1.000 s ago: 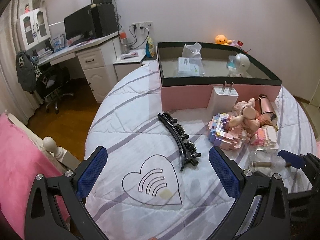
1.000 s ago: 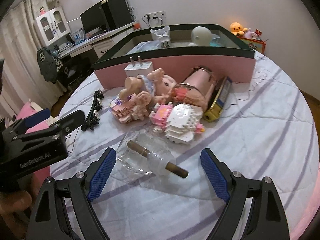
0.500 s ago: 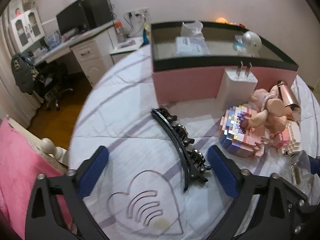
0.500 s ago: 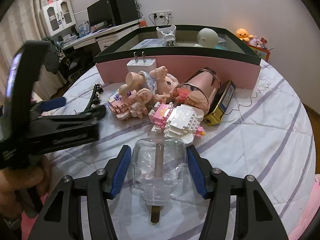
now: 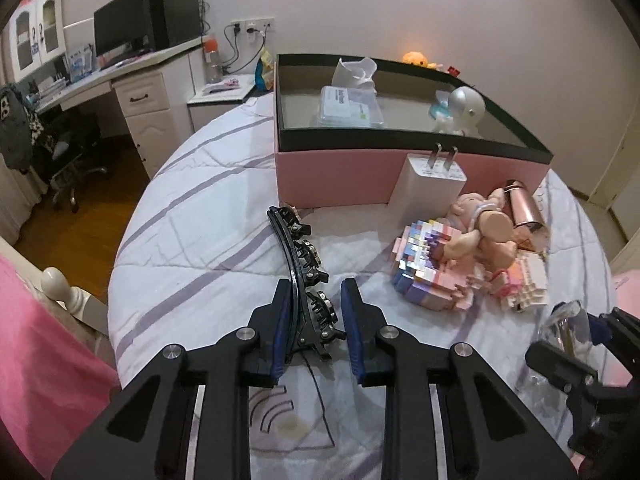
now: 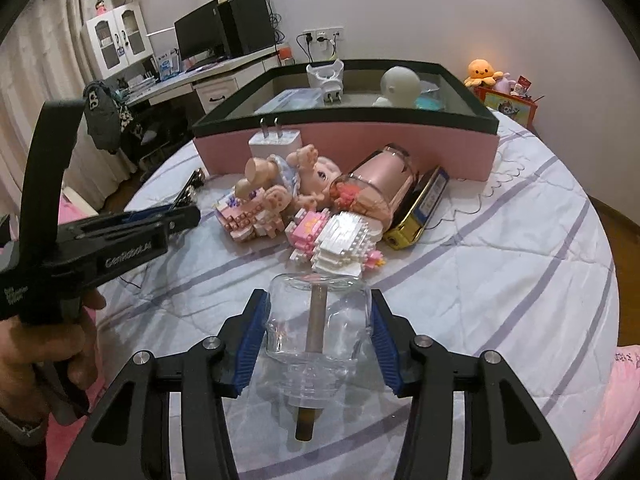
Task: Organize rigid objects
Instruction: 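Carry the hair clip and glass bottle over the pink box and release the clip, then withdraw both tools from the box back toward the remaining items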
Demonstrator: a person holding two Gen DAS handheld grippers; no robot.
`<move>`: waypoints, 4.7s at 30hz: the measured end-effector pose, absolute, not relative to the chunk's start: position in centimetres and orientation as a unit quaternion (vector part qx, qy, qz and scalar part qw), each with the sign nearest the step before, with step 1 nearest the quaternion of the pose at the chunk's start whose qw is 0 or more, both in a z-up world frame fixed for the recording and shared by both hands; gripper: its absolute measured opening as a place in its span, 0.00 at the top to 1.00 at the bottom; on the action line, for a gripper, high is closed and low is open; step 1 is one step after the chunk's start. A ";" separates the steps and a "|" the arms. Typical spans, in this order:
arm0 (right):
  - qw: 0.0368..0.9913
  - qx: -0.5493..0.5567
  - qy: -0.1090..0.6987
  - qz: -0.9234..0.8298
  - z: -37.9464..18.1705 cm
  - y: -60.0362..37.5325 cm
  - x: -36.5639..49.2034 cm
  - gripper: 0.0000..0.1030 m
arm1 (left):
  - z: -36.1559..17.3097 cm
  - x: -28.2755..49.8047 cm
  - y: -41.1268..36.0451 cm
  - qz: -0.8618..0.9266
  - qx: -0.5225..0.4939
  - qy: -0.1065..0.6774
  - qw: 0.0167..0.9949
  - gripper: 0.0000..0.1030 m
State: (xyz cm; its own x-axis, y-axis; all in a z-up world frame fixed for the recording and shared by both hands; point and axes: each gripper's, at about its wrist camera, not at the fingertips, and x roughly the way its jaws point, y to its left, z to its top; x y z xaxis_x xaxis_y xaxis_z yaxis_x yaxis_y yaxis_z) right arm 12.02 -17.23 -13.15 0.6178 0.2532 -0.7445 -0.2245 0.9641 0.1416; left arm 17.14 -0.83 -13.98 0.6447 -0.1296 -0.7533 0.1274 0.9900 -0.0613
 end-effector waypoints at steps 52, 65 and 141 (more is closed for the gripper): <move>0.913 0.009 0.384 0.136 -6.2 -19.6 36.5 0.51 | -6.5 35.8 -5.2 -0.134 -0.002 0.355 0.925 0.76; 0.919 0.043 0.379 0.105 -6.5 -21.4 36.6 0.14 | -6.6 35.3 -4.2 -0.085 -0.005 0.339 0.937 0.00; 0.963 0.065 0.258 0.044 -0.1 -22.2 7.4 0.00 | -0.3 8.0 0.2 -0.038 -0.024 0.250 0.967 0.00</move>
State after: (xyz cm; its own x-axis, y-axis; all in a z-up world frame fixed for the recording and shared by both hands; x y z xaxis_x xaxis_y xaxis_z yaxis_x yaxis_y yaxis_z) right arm 7.37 -22.24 -0.11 0.8631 0.1182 -0.4911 -0.0512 0.9877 0.1478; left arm 7.99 0.15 -0.32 0.8722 -0.0857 -0.4815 0.0616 0.9959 -0.0658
